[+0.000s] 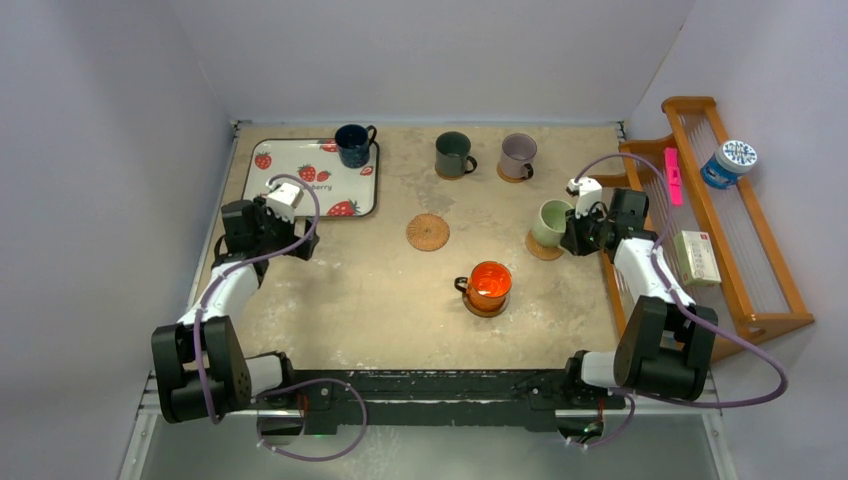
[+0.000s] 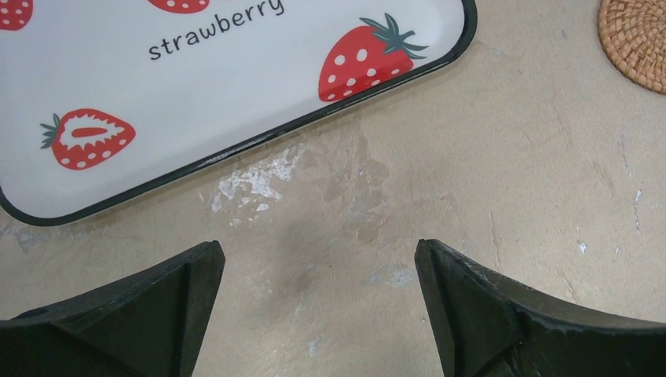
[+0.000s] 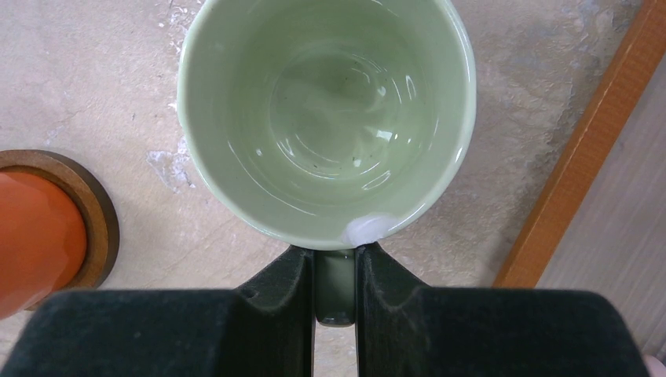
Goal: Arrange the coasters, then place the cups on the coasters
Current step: Place the cup on the coaster.
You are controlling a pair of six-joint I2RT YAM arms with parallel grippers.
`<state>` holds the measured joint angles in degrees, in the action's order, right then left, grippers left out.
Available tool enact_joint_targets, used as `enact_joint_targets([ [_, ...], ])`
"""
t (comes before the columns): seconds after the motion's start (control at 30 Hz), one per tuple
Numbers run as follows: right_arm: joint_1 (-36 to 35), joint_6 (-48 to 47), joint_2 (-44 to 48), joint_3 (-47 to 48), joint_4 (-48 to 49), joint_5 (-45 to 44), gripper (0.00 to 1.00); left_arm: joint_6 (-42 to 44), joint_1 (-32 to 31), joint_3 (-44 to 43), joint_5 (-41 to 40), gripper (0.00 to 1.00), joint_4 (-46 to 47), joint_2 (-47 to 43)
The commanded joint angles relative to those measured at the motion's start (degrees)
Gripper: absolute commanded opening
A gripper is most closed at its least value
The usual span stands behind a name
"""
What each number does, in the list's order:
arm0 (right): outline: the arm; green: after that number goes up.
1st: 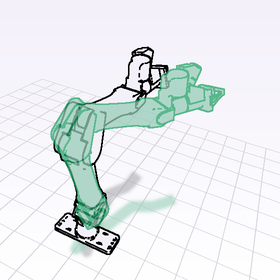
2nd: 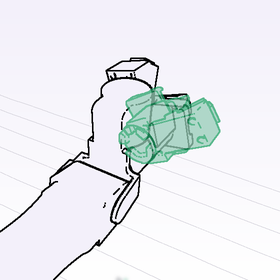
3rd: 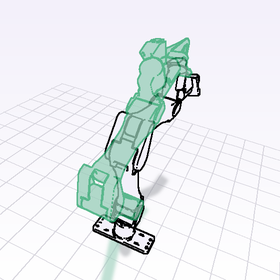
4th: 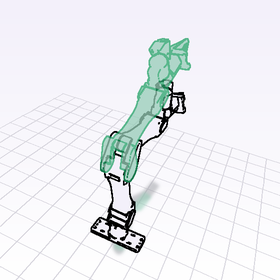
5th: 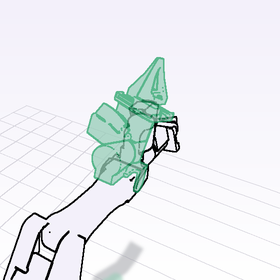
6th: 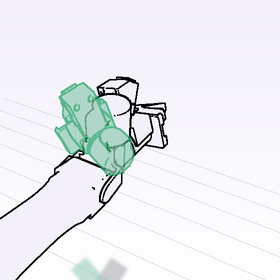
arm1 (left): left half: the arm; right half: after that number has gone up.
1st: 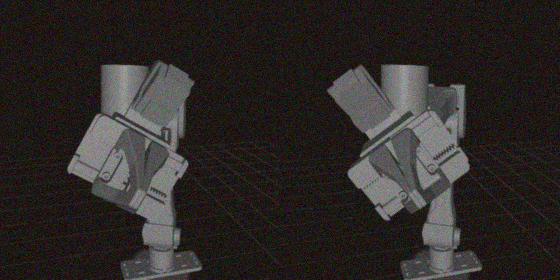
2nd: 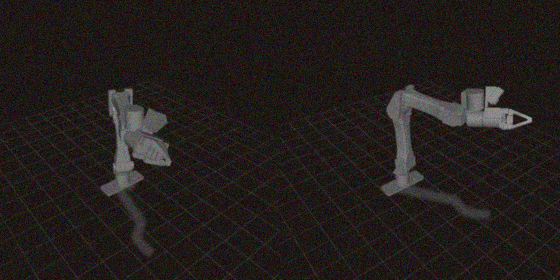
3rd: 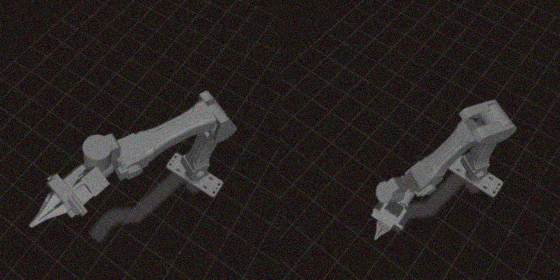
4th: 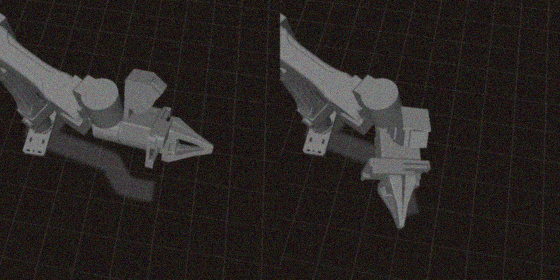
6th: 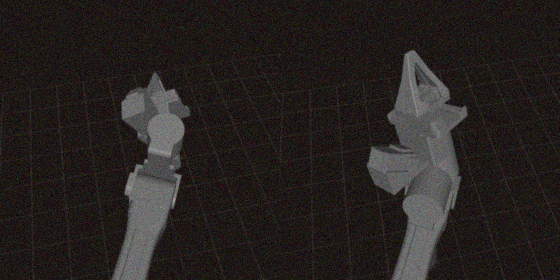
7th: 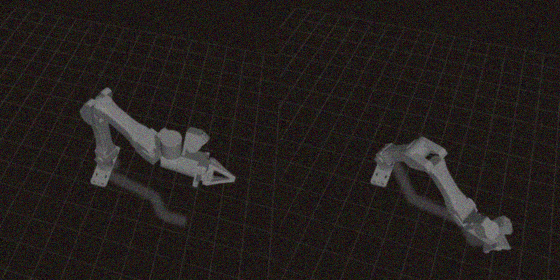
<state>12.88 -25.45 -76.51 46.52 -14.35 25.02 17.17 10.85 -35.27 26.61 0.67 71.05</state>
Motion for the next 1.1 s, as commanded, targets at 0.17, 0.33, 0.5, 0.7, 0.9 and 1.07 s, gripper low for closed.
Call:
enact_joint_targets([
  [0.17, 0.31, -2.46, 0.09, 1.77, 1.35, 4.38, 0.00, 0.83, 0.22, 2.76, 0.44, 1.00, 2.54, -3.00],
  [0.33, 0.30, -3.02, -1.42, 1.97, 1.32, 3.81, 0.00, 1.11, 0.18, 4.85, -0.02, 1.00, 3.79, -4.12],
  [0.5, 0.31, -3.48, -1.59, 2.12, 0.64, 4.02, 0.00, 1.02, 0.22, 6.18, -0.22, 1.00, 4.62, -7.07],
  [0.7, 0.37, -3.64, -0.90, 1.55, 1.07, 3.34, 0.00, 1.02, 0.22, 6.55, -0.03, 1.00, 4.85, -7.49],
  [0.9, 0.33, -3.64, -0.67, 1.56, 0.99, 3.05, 0.00, 1.01, 0.22, 6.44, 0.28, 1.00, 4.84, -6.96],
  [1.07, 0.30, -3.64, 0.00, 1.21, 1.39, 2.10, 0.00, 0.96, 0.22, 6.39, 0.44, 1.00, 4.95, -6.91],
])
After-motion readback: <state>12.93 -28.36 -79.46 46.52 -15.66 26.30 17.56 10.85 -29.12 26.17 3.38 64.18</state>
